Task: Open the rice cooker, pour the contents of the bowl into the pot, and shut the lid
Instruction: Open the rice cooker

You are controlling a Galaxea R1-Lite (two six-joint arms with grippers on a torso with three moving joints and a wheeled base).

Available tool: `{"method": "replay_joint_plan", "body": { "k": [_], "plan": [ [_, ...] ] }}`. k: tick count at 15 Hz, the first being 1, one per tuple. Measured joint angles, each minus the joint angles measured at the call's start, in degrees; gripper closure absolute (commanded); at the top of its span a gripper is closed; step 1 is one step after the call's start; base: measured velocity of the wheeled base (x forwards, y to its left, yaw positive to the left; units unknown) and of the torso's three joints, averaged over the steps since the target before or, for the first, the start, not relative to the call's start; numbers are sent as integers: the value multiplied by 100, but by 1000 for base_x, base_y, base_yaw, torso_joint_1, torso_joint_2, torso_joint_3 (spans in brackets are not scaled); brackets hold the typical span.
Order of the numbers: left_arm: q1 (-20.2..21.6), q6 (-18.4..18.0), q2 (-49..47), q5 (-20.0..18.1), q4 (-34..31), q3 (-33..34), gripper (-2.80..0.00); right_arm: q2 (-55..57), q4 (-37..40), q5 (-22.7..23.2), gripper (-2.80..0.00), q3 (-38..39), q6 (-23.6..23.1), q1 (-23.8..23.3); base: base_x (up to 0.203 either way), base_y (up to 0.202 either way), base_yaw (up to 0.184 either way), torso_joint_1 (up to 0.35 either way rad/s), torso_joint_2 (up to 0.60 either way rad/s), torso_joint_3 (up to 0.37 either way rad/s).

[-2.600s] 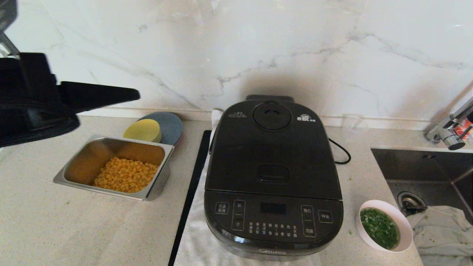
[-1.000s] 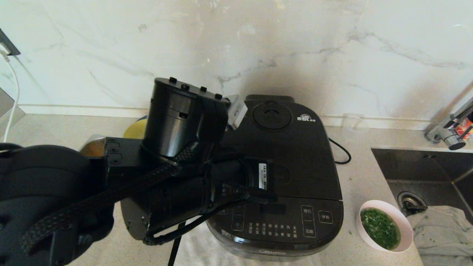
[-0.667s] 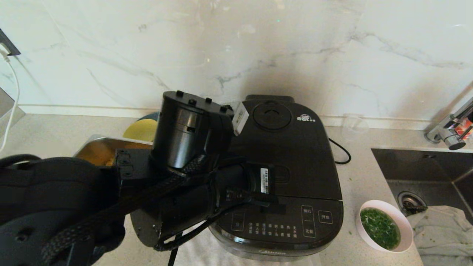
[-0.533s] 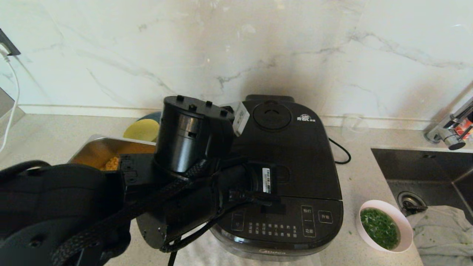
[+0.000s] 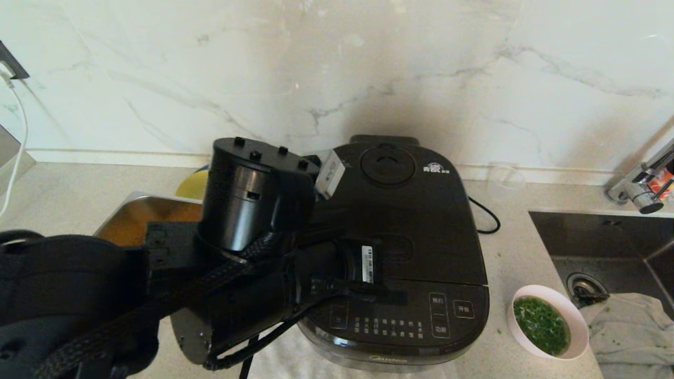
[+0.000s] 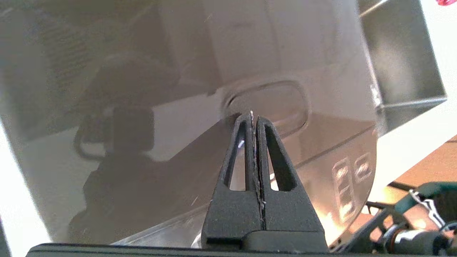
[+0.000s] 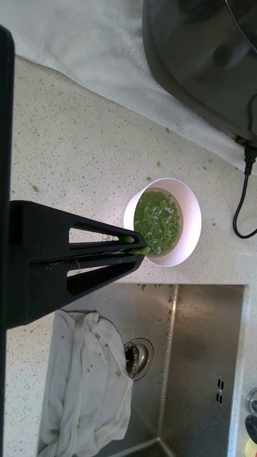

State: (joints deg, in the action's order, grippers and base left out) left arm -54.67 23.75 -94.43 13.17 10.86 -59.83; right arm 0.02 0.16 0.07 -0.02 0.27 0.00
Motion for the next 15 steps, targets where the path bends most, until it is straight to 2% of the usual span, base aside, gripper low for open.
{"method": "replay_joint_plan", "body": {
  "k": [7,15],
  "plan": [
    [-229,154,201,-7,-9,218,0,0,2,0,0,0,-2,0,0,0,0,0,0,0],
    [-262,152,-15,85,159,184,0,0,2,0,0,0,-2,0,0,0,0,0,0,0]
  ]
}}
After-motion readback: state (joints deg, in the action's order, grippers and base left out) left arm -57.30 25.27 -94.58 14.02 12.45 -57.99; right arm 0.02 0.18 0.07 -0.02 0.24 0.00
